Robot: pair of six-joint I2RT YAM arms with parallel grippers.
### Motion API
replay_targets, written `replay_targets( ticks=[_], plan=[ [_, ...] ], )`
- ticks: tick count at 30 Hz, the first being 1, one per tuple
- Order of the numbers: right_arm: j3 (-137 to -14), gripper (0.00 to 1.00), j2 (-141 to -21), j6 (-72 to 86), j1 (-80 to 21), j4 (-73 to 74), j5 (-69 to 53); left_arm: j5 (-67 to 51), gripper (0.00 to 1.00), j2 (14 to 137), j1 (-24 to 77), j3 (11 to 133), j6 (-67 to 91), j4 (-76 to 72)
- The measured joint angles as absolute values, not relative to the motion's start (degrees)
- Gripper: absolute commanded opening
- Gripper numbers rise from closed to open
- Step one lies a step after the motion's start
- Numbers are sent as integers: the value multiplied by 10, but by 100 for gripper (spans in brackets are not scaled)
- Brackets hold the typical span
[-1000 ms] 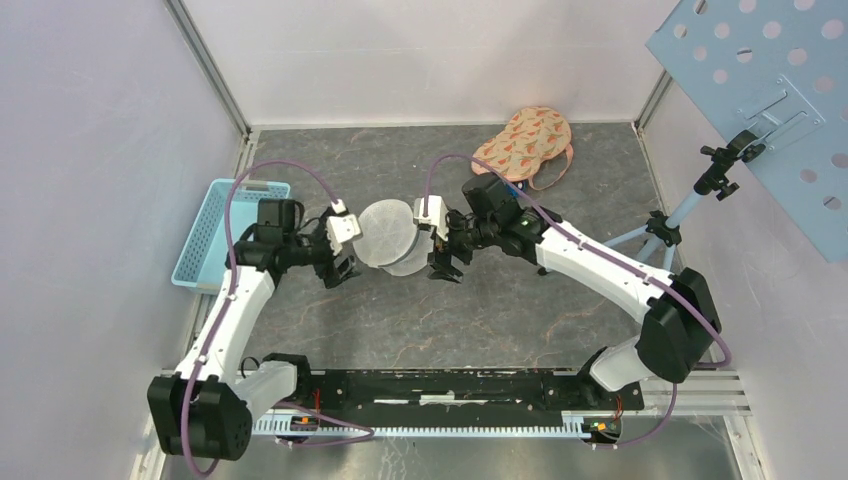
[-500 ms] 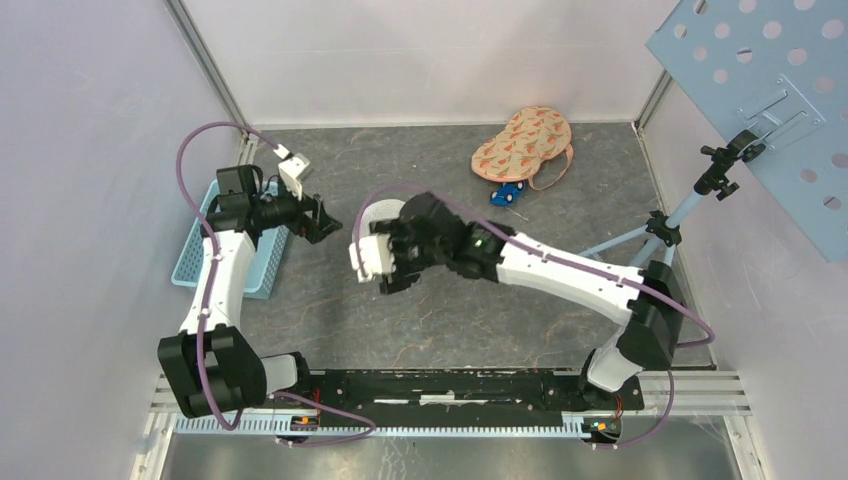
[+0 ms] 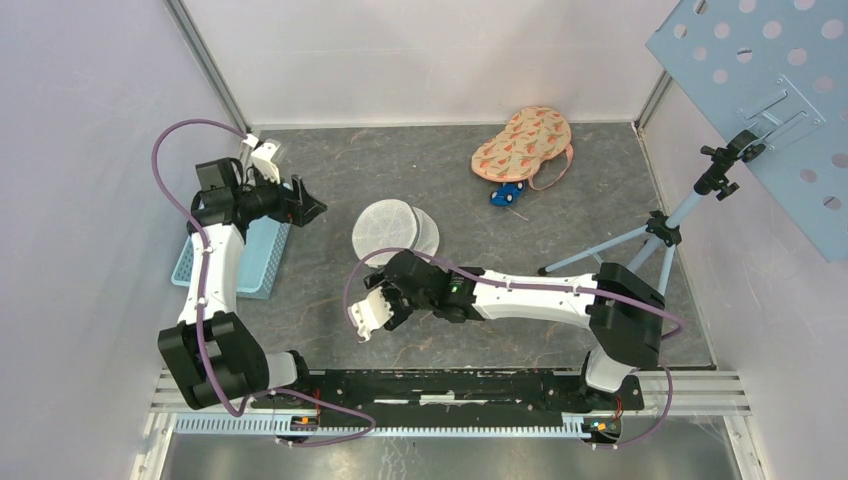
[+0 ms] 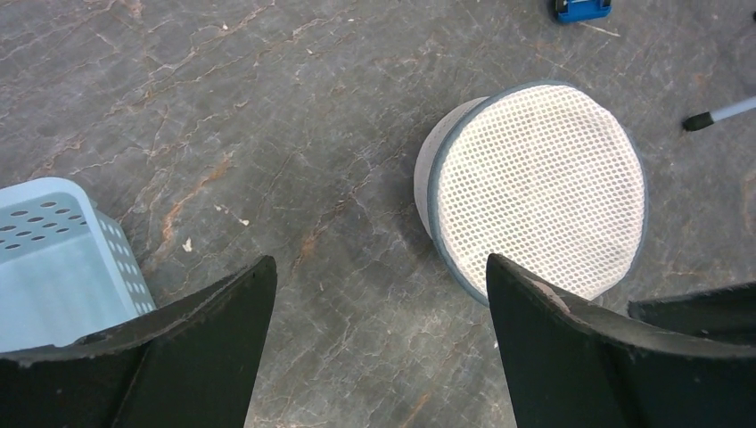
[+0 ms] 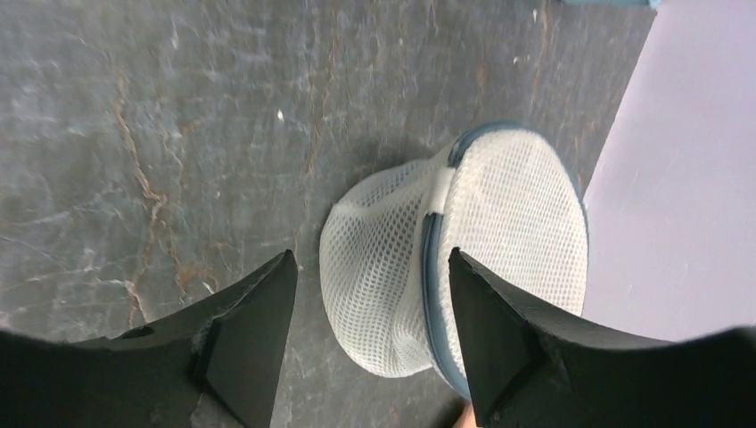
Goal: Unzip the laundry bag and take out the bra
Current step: Unzip the laundry bag at the center of the board.
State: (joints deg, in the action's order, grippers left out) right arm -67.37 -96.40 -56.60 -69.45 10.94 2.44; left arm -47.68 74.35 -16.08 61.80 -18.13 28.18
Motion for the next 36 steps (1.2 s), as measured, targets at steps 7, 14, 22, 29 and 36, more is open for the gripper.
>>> replay_targets(
  ticks=[7, 14, 22, 29, 36],
  plan=[
    [-637, 60, -972, -600, -686, 46, 86, -486, 94, 743, -163, 602, -156, 261],
    [-633, 39, -981, -601, -660, -1, 106, -472, 100, 743, -163, 602, -157, 283],
    [-635, 0, -982, -579, -638, -7, 74, -466, 100, 745, -163, 620, -157, 316],
    [-686, 0, -968, -505, -609, 55, 5, -536, 97, 745, -164, 649, -230, 411],
    [-701, 0, -910, -421, -531, 108, -132, -638, 95, 684, -151, 633, -396, 509]
  ],
)
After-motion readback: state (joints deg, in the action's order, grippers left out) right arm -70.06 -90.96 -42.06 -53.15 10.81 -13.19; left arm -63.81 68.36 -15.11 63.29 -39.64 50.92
